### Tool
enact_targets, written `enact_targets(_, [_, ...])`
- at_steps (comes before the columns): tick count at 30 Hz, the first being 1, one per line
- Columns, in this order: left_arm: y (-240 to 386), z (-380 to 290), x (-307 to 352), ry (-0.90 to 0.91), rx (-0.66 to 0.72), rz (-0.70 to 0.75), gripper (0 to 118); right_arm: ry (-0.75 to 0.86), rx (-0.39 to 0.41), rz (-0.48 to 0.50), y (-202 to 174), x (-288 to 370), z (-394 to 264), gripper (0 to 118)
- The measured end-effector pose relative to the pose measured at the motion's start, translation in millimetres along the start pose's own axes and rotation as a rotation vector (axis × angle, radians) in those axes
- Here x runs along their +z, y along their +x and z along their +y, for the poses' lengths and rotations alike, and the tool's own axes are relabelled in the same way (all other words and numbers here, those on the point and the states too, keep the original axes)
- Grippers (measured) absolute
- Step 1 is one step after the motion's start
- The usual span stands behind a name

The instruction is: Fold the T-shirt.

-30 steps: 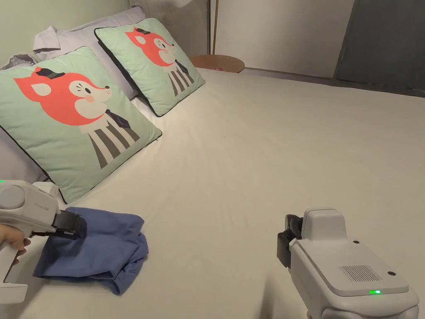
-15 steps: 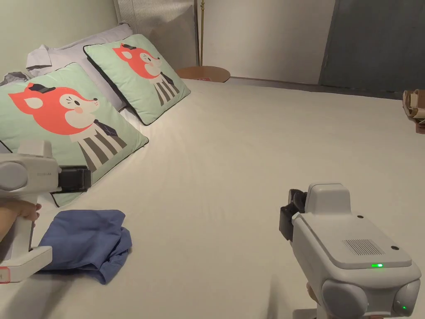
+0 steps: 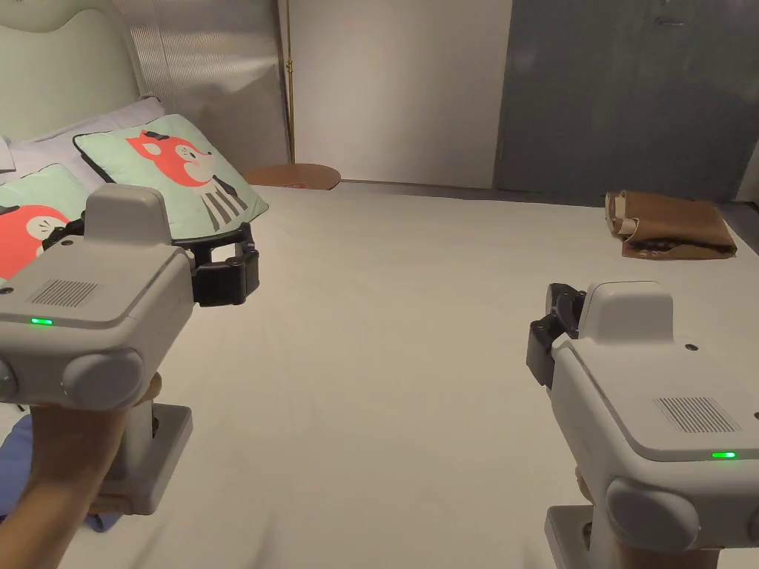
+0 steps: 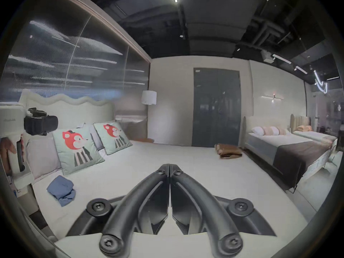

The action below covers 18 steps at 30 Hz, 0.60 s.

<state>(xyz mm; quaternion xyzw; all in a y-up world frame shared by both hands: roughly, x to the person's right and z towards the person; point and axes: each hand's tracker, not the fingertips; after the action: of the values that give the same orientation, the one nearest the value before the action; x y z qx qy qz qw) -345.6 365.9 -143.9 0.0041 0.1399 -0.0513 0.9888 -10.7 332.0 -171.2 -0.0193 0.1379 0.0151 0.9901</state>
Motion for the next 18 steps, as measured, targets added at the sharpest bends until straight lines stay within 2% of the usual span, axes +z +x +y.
enact_targets(9, [101.6,-36.2,24.1,0.083,0.05,-0.069,104,0.07,0.034,-0.153,53.1,36.8,-5.7,0])
enact_targets(10, [107.8,-39.5,25.2,0.08,0.045,-0.076,92,0.077,0.038,-0.166,57.7,39.2,-7.3,0])
enact_targets(11, [112.4,-42.9,27.1,0.079,0.041,-0.095,72,0.074,0.042,-0.18,61.2,41.2,-8.7,0])
enact_targets(12, [116.0,-45.5,29.2,0.085,0.051,-0.101,46,0.074,0.046,-0.188,63.9,43.0,-10.4,0])
enact_targets(13, [120.2,-47.3,32.3,0.088,0.053,-0.103,13,0.074,0.045,-0.196,66.8,45.1,-12.4,0])
enact_targets(14, [124.3,-48.9,32.8,0.088,0.054,-0.1,3,0.074,0.042,-0.203,69.1,48.6,-10.3,0])
enact_targets(16, [129.2,-51.5,35.1,0.089,0.044,-0.092,0,0.068,0.037,-0.211,72.5,51.9,-11.9,0])
enact_targets(18, [129.2,-51.7,38.2,0.084,0.056,-0.143,0,0.063,0.04,-0.22,77.3,48.8,-18.4,0])
